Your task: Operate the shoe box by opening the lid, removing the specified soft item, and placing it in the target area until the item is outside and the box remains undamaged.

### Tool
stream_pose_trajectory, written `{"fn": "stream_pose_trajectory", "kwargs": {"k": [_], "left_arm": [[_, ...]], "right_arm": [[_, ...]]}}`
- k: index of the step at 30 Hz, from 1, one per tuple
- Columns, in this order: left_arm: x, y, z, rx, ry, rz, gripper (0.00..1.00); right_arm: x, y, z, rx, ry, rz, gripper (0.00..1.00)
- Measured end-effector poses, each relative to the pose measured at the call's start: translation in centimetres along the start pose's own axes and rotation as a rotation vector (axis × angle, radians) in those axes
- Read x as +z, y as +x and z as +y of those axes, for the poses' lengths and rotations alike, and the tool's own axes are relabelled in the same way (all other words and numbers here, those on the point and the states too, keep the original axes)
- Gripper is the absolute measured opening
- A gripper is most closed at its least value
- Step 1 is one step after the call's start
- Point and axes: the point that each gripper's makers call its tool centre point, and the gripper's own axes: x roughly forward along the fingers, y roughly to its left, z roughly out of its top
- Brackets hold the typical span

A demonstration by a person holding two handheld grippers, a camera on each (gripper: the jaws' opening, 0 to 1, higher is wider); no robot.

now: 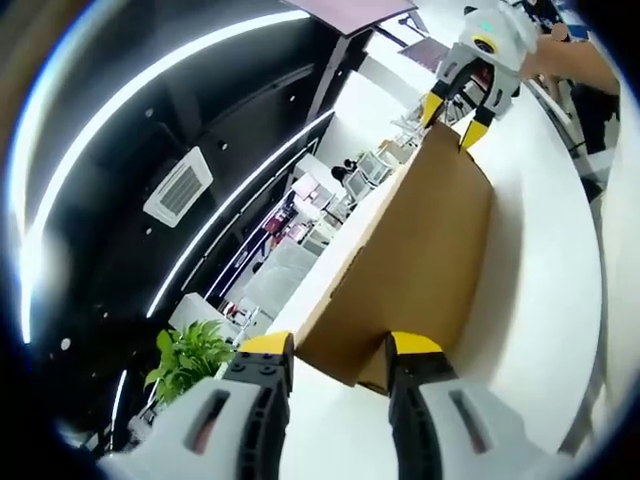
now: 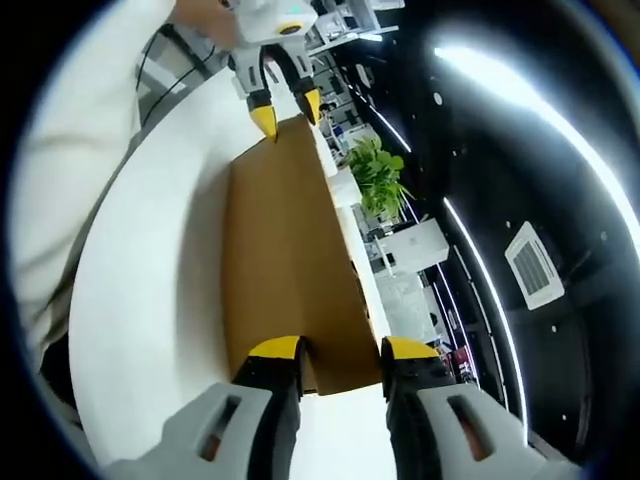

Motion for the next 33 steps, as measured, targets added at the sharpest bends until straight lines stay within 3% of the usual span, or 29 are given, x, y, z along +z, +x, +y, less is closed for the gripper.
{"fn": "stream_pose_trajectory", "kwargs": {"k": [10,14,19,33], "left_arm": [[0.2,-0.2,0.4,0.025,-0.026,-0.003,0.37],[0.4,-0.3,0.8,0.043,-0.022,-0.014,0.37],[0.6,-0.5,1.2,0.070,-0.007,-0.024,0.36],[0.6,-0.5,1.4,0.067,-0.061,-0.034,0.36]], "right_arm": [[0.2,-0.1,-0.4,-0.037,0.031,-0.004,0.31],[0.2,-0.2,-0.8,-0.066,0.106,-0.013,0.32],[0.4,-0.4,-1.5,-0.122,0.137,-0.030,0.32],[0.2,-0.3,-1.8,-0.146,0.173,-0.040,0.33]]}}
